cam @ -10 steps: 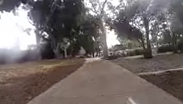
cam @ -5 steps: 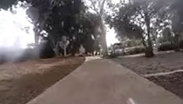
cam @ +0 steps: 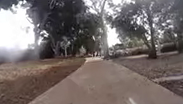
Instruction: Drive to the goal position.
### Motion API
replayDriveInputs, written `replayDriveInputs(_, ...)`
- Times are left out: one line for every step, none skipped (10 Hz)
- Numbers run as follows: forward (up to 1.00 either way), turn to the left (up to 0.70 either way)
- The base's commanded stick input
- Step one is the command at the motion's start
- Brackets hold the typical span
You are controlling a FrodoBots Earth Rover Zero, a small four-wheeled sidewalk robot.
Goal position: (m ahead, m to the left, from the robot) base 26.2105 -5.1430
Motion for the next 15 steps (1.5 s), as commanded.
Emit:
replayDriveInputs(0.70, -0.04)
replayDriveInputs(0.70, -0.01)
replayDriveInputs(0.70, 0.00)
replayDriveInputs(0.70, 0.00)
replayDriveInputs(0.70, 0.00)
replayDriveInputs(0.70, 0.00)
replayDriveInputs(0.70, 0.00)
replayDriveInputs(0.70, 0.00)
replayDriveInputs(0.70, 0.00)
replayDriveInputs(0.70, 0.00)
replayDriveInputs(0.70, -0.01)
replayDriveInputs(0.70, -0.02)
replayDriveInputs(0.70, -0.23)
replayDriveInputs(0.70, -0.09)
replayDriveInputs(0.70, 0.00)
